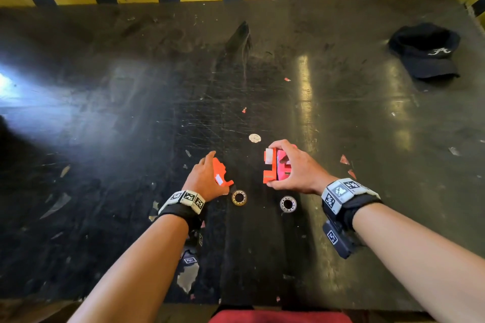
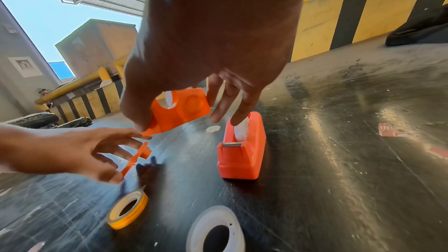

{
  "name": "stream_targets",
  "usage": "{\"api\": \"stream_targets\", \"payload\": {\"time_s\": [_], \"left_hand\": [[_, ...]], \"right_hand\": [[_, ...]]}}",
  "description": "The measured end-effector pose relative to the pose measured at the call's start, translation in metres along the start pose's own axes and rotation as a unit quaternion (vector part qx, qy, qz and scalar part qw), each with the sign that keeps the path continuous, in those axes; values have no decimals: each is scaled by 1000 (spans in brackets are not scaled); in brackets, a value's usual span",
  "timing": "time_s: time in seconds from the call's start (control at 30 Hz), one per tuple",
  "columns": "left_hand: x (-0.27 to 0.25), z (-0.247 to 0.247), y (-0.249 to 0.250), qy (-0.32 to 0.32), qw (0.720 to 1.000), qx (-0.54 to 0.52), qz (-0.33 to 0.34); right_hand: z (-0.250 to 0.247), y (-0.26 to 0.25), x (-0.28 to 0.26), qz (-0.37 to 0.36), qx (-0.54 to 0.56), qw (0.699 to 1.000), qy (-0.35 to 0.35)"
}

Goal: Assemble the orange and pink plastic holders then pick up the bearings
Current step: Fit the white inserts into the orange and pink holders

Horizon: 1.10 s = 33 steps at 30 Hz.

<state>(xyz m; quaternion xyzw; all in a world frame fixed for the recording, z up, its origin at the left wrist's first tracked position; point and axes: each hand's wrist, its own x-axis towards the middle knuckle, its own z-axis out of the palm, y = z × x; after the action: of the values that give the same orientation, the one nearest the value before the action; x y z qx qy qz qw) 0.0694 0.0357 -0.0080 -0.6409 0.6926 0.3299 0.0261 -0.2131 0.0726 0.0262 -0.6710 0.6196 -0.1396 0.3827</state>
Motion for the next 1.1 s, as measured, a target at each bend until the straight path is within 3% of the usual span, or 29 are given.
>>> {"api": "stream_targets", "payload": {"time_s": [0.1, 0.2, 0.43, 1.1], "left_hand": [[-3, -16, 19, 1, 986, -160, 53], [-8, -38, 49, -65, 966, -221, 116], [-14, -57, 86, -165, 949, -225, 148], [-27, -64, 112, -192, 941, -234, 153]], "right_hand": [[-5, -1, -1, 3, 9, 1000, -4], [-15, -6, -3, -2, 16, 1000, -9], [-38, -17, -6, -37, 30, 999, 19], [-52, -18, -8, -50, 23, 998, 2]]}}
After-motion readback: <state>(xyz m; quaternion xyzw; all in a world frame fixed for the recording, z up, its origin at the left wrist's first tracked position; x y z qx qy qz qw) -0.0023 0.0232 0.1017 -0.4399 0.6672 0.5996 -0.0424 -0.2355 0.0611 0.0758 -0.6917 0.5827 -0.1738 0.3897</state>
